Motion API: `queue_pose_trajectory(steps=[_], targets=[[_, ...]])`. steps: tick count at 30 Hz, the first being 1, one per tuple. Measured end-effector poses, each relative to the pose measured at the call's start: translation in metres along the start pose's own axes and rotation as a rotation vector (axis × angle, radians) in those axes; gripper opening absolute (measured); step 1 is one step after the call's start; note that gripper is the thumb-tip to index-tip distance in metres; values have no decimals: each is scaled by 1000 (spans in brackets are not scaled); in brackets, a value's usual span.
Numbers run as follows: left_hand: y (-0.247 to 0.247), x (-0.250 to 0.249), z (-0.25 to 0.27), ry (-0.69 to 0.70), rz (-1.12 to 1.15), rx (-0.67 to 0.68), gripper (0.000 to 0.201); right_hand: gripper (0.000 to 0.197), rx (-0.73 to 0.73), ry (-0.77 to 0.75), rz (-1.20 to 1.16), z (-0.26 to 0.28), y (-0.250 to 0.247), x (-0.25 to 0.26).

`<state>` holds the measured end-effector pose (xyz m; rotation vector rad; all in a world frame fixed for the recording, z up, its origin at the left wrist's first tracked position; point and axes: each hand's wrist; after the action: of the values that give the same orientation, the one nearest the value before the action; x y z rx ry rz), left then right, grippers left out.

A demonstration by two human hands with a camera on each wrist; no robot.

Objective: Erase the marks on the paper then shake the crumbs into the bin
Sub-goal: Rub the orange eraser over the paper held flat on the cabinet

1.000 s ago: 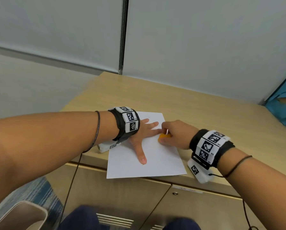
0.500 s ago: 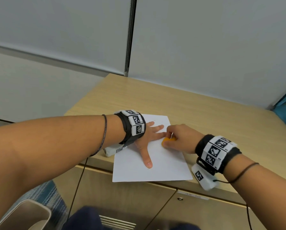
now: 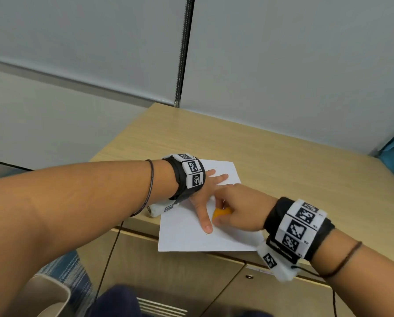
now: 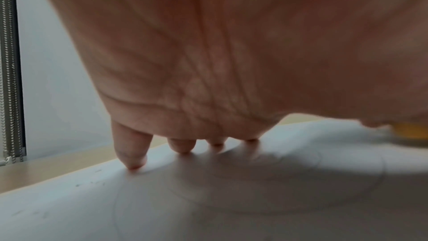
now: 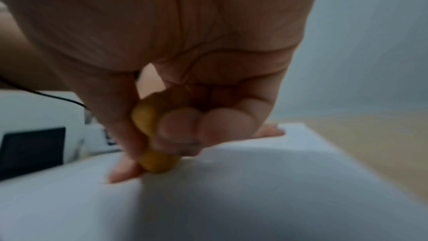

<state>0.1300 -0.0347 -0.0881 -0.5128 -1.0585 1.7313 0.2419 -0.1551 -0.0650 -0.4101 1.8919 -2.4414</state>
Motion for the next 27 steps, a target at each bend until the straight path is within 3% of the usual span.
queue_pose_trajectory(steps=[2, 8, 12, 14, 17, 20, 22, 27], targets=[[0, -1, -1, 17, -4, 0, 141, 23, 26, -45, -28, 5, 2, 8], [1, 0, -2, -18, -1, 3, 141, 23, -78, 149, -1, -4, -8, -23], [0, -1, -1, -13, 6, -15, 144, 20, -7, -21, -45, 5, 2, 1], [-1, -1, -1, -25, 15, -13, 143, 20, 0, -22, -11, 5, 0, 0], [-4, -1, -3, -91, 50, 4, 139, 23, -99, 135, 26, -1, -12, -24], [-10, -2, -3, -158, 96, 0, 144, 24, -181, 275, -148, -3, -25, -42], [-13, -4, -2, -215, 141, -14, 143, 23, -156, 325, -269, -2, -27, -46], [-5, -18, 1, -366, 237, -131, 140, 19, -19, 379, -280, -5, -12, -47]])
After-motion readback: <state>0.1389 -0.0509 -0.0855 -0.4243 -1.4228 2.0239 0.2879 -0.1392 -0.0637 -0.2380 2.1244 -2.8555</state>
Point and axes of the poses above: each hand's wrist, its own z-axis away from the middle knuckle, its own y-axis out of the palm, x = y × z
